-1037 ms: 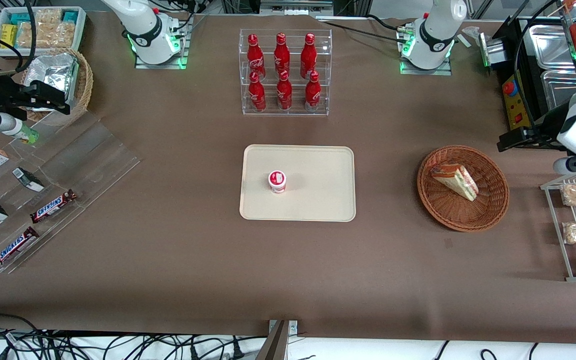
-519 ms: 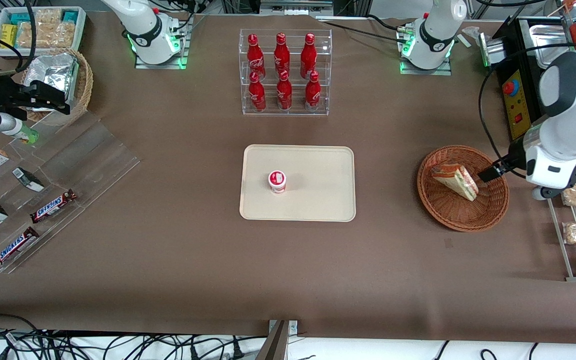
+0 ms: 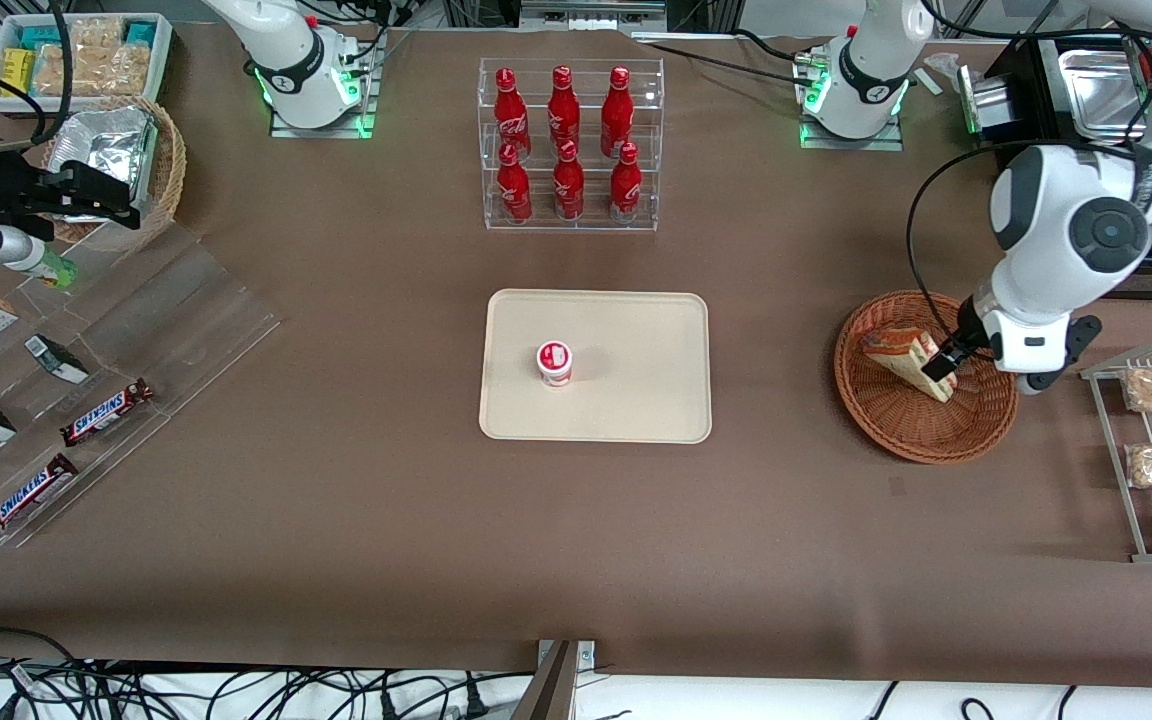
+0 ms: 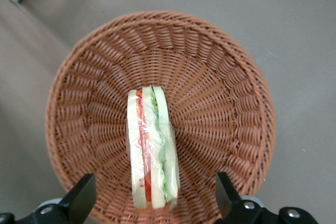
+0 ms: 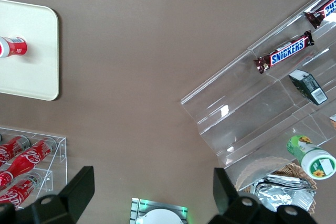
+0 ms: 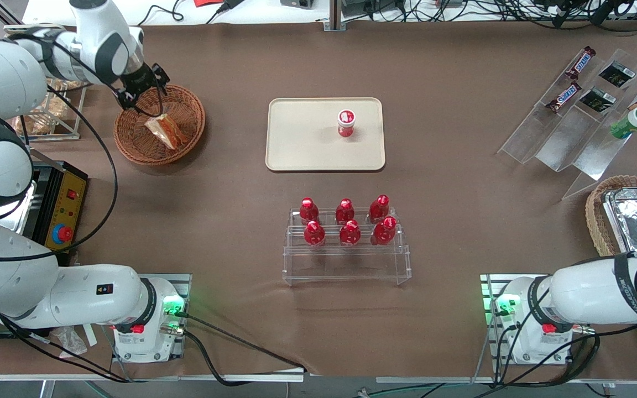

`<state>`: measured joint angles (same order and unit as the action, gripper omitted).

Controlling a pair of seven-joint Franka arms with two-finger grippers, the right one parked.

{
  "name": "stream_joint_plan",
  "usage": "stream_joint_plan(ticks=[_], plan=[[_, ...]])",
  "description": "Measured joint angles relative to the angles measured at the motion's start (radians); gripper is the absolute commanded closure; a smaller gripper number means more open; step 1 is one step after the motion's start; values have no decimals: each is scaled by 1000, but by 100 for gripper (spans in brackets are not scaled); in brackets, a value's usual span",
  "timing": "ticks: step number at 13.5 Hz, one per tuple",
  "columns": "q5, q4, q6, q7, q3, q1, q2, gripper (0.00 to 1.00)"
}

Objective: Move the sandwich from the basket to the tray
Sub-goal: 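Lower the open left gripper around the wrapped sandwich, then close the left gripper on the sandwich and lift it from the basket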

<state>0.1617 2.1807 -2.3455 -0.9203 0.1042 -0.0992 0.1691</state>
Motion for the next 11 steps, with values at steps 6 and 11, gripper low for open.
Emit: stream_joint_plan(ticks=[6, 11], plan=[[118, 115, -216, -167, 0, 0, 60, 0], [180, 117, -258, -235, 0, 0, 116, 100]])
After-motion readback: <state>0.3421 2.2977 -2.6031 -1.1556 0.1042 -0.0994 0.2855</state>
